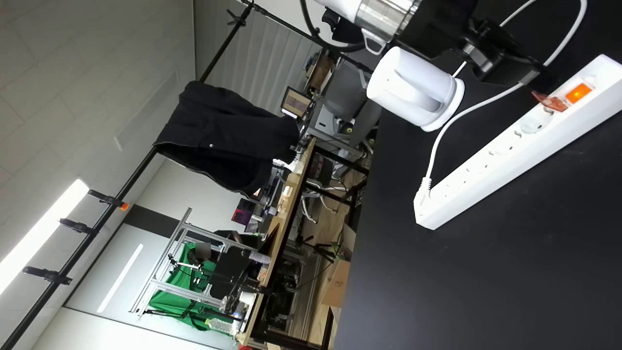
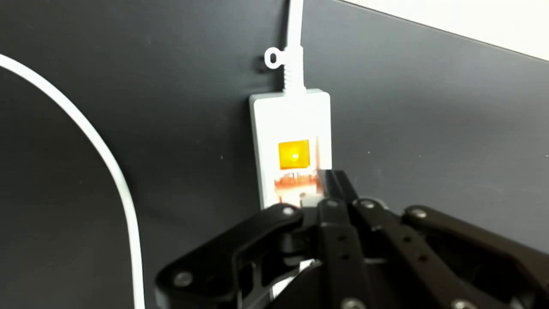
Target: Turn on the last switch on the extension cord
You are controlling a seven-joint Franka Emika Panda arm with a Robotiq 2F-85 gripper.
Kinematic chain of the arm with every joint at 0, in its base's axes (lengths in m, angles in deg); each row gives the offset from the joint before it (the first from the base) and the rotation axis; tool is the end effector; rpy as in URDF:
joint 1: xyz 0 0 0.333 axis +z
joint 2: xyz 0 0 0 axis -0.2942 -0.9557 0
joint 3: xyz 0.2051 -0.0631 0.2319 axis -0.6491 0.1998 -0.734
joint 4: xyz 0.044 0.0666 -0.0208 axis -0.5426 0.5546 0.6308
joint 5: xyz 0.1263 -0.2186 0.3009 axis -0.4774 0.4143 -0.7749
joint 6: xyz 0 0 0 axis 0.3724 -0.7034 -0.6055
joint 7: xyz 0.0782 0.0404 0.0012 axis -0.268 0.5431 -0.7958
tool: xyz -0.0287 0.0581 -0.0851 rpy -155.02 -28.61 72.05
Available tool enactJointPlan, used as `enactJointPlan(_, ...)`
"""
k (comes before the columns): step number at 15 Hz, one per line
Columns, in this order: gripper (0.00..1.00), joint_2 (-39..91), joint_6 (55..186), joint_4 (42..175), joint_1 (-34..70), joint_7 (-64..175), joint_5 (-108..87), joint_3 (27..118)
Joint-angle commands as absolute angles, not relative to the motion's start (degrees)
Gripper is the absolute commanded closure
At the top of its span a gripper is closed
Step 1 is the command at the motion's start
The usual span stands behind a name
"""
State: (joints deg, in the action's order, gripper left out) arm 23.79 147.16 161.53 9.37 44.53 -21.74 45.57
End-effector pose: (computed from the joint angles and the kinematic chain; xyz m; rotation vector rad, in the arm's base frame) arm 0.4318 0.1217 0.1560 -2.9555 -0.3129 0.0777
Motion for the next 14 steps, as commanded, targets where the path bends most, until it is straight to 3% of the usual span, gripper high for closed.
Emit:
enactJointPlan(1,1.0,34.9,137.7,162.5,14.3,46.6,-24.0,48.0)
enactJointPlan(4,1.0,41.2,128.4,162.0,19.1,49.7,-21.1,51.6)
enactJointPlan(5,0.74,42.6,124.3,161.6,20.3,51.5,-19.3,52.8)
enactJointPlan(7,0.67,44.7,118.7,161.2,22.1,53.3,-17.5,54.0)
enactJointPlan(14,0.19,47.3,109.7,160.8,24.7,55.2,-15.1,55.9)
